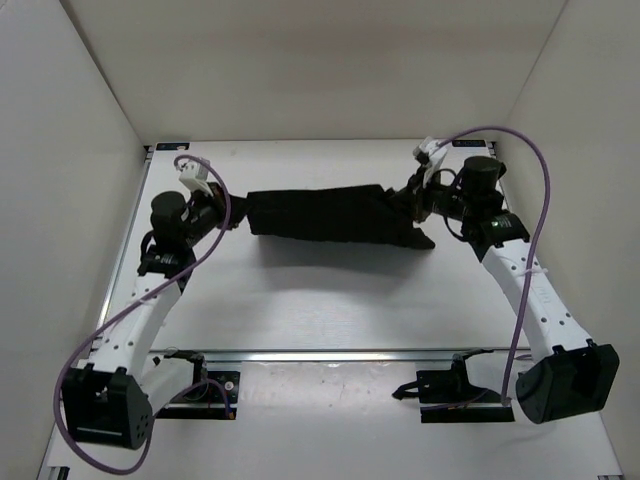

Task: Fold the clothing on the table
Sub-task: Fold the skirt

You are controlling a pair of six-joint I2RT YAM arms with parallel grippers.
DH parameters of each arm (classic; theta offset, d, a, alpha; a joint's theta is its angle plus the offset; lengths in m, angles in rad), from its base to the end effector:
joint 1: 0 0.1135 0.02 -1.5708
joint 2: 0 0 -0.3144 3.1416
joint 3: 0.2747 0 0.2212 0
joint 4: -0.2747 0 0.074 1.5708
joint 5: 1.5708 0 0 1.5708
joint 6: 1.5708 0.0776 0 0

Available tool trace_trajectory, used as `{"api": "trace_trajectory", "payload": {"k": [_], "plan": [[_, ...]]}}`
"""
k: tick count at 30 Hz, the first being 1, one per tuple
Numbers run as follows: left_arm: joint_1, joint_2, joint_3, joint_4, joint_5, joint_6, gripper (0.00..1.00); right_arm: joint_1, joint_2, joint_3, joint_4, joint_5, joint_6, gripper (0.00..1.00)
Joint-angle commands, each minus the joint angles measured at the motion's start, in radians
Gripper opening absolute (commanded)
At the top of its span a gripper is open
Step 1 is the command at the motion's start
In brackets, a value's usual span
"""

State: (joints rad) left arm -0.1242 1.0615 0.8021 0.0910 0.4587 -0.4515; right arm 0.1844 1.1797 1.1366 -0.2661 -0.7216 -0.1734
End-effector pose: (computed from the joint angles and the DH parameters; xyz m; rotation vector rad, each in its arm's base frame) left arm 0.2234 -0.0625 0.3673 0.0555 1.7919 -0.8154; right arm 0.2279 0.0947 0.4147 -0.8031 1.6720 0.6819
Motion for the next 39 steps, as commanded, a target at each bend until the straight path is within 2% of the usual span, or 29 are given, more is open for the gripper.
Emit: {"api": "trace_trajectory", "payload": {"k": [1, 6, 10, 14, 17, 19, 27, 32, 36, 37, 38, 39], "plan": [[-0.017, -0.075, -0.092, -0.091, -0.005, 0.023, 0.00, 0.021, -0.046, -0.107, -0.076, 0.013, 0.020, 0.00], [-0.066, -0.245, -0.181, -0.273, -0.003, 0.051, 0.00, 0.046, -0.198, -0.273, -0.172, 0.091, 0.098, 0.00], [-0.115, -0.365, -0.201, -0.378, -0.008, 0.050, 0.00, 0.026, -0.353, -0.359, -0.251, 0.134, 0.234, 0.00], [-0.126, -0.364, -0.198, -0.357, -0.003, 0.034, 0.00, -0.023, -0.358, -0.402, -0.301, 0.145, 0.290, 0.00], [-0.124, -0.287, -0.178, -0.280, -0.006, 0.023, 0.00, -0.066, -0.330, -0.419, -0.286, 0.171, 0.301, 0.00], [-0.124, -0.174, -0.137, -0.234, -0.025, 0.028, 0.00, -0.106, -0.295, -0.400, -0.250, 0.185, 0.325, 0.00], [-0.135, 0.203, 0.011, -0.034, -0.038, -0.001, 0.00, -0.123, -0.033, -0.365, -0.160, 0.295, 0.417, 0.00], [-0.126, 0.408, 0.089, 0.050, -0.058, -0.016, 0.00, -0.120, 0.070, -0.368, 0.016, 0.307, 0.480, 0.00], [-0.120, 0.534, 0.143, 0.044, -0.110, 0.011, 0.00, -0.091, 0.207, -0.302, 0.016, 0.460, 0.491, 0.00], [-0.121, 0.572, 0.164, 0.039, -0.115, 0.017, 0.09, -0.074, 0.225, -0.267, 0.016, 0.523, 0.486, 0.00], [-0.115, 0.612, 0.192, 0.056, -0.111, 0.025, 0.33, -0.077, 0.266, -0.232, -0.008, 0.553, 0.488, 0.04], [-0.103, 0.653, 0.222, 0.071, -0.080, 0.017, 0.51, -0.077, 0.302, -0.192, -0.037, 0.632, 0.505, 0.19]]}}
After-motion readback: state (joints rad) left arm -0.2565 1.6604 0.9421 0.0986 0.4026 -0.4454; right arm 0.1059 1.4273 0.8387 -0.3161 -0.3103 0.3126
